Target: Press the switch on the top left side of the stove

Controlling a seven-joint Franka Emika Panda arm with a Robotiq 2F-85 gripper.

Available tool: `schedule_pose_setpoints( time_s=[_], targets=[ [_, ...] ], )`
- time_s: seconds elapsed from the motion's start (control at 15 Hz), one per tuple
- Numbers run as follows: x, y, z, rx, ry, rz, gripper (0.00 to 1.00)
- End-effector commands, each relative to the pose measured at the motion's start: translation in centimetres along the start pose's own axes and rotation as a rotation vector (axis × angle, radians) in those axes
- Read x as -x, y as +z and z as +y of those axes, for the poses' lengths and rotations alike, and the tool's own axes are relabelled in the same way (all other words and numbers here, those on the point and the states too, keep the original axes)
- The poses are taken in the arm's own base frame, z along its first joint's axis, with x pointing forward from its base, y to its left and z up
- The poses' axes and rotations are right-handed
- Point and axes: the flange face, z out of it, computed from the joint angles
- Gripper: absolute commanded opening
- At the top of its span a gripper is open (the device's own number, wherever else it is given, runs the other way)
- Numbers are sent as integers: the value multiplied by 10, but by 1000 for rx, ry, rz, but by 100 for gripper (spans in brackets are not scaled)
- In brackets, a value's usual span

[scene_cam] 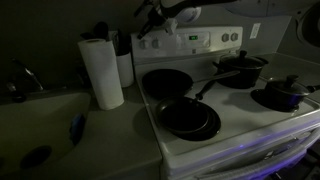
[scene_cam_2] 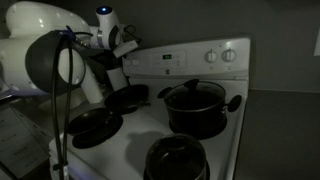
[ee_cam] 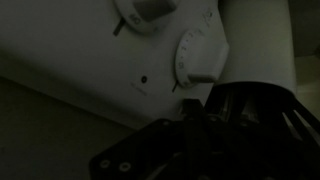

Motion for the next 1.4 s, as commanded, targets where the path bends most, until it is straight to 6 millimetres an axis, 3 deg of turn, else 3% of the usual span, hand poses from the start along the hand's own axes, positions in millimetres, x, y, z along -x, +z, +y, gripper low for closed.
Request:
schedule_pose_setpoints(
  time_s=[0.0, 1.33],
  targets=[
    [27, 21, 14, 20, 49, 9, 0],
    [58, 47, 5, 2, 376, -57, 0]
  ],
)
